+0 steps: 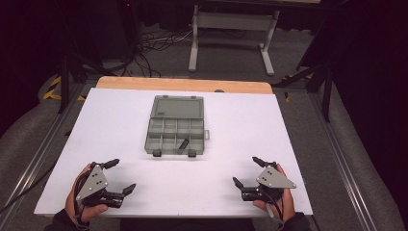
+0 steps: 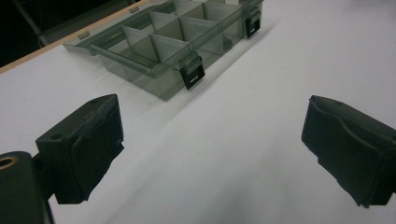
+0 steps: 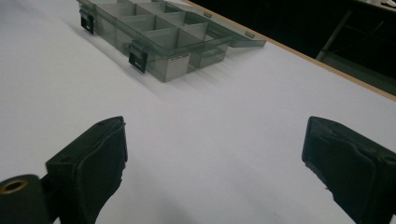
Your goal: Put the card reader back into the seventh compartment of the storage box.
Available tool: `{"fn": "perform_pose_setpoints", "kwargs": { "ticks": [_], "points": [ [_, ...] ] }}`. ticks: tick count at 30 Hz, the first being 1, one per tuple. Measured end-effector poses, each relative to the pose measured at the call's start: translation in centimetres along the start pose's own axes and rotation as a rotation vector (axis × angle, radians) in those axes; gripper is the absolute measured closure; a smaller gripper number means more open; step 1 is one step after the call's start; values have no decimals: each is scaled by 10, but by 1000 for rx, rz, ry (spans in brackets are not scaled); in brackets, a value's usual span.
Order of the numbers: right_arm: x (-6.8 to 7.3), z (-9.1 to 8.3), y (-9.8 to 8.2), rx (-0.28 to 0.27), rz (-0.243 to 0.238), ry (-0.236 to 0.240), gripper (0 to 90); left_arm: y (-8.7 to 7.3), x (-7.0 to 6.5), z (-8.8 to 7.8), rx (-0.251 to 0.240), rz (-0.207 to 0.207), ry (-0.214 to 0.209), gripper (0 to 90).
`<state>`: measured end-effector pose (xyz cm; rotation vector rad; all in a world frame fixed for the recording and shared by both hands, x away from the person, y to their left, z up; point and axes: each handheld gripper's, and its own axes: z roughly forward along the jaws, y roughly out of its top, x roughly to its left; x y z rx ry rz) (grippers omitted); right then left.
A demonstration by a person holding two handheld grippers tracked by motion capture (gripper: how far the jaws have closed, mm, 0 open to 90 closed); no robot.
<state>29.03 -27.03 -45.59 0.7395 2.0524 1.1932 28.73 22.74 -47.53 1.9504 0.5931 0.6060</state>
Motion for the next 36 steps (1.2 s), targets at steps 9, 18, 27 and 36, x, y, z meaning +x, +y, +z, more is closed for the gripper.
{"fn": "perform_pose_setpoints", "kwargs": {
  "ticks": [9, 18, 27, 36],
  "points": [
    [2, 0, 0, -2, -13, -9, 58, 1, -2, -2, -2, 6, 9, 62],
    [8, 3, 3, 0, -34, -5, 59, 0, -1, -1, -5, -3, 9, 61],
    [5, 6, 3, 3, -14, -2, 59, 1, 2, 1, 6, -9, 12, 61],
    [1, 6, 4, 0, 7, 7, 58, 2, 5, 5, 11, -20, 23, 61]
  ]
}}
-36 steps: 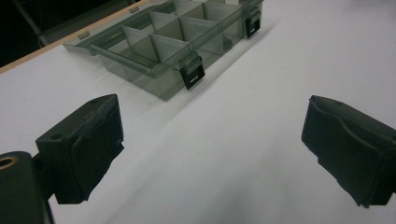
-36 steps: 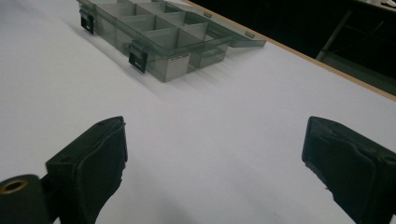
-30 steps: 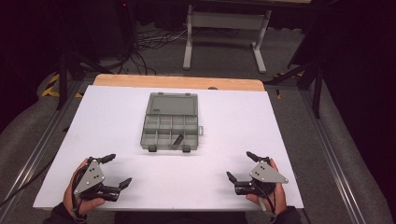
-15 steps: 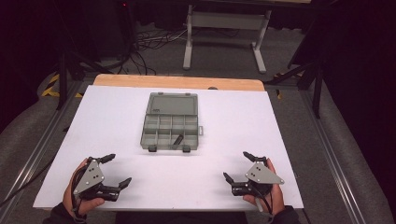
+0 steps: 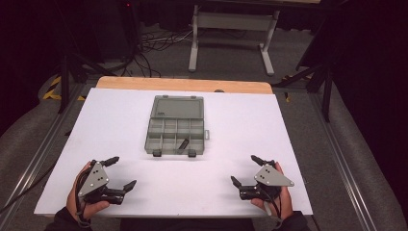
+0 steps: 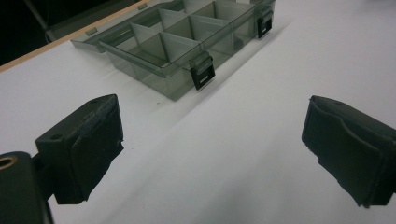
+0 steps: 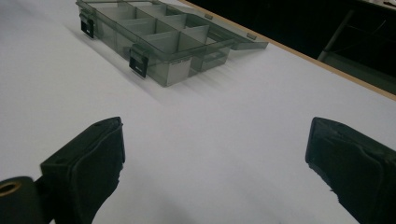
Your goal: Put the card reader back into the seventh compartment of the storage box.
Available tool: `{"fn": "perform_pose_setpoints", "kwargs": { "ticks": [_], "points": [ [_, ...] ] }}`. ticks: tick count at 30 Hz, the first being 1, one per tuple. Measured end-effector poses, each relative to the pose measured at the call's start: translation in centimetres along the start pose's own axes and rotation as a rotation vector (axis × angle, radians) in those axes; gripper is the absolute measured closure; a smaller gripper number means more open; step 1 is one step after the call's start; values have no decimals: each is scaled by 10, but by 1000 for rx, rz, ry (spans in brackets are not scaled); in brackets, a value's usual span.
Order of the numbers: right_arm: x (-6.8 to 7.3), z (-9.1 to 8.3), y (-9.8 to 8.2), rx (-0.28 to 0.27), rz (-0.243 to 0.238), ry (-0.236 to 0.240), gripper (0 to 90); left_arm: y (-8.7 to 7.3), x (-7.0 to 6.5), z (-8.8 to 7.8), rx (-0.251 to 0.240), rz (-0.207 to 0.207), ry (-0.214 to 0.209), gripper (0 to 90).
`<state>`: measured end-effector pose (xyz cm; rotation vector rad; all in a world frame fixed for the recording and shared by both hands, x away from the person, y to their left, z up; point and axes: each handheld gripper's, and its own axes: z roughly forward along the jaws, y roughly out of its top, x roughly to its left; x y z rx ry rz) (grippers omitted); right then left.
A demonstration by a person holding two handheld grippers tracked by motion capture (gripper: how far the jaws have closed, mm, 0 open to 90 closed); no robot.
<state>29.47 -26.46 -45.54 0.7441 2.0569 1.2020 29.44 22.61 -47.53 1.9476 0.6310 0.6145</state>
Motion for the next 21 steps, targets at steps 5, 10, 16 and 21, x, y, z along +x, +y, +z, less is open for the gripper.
{"fn": "perform_pose_setpoints", "kwargs": {
  "ticks": [5, 10, 16, 21],
  "points": [
    [1, 3, 0, 10, 4, 5, 58, -1, 2, 1, -1, -14, -3, 61],
    [1, 3, -1, 13, -2, 5, 59, -1, 3, 0, -5, -16, 1, 61],
    [0, 2, -1, 11, -4, -4, 58, -2, 4, -2, 1, -12, 2, 61],
    [-1, 3, -3, 17, 2, -6, 59, -3, 5, -2, -6, -19, -4, 61]
  ]
}}
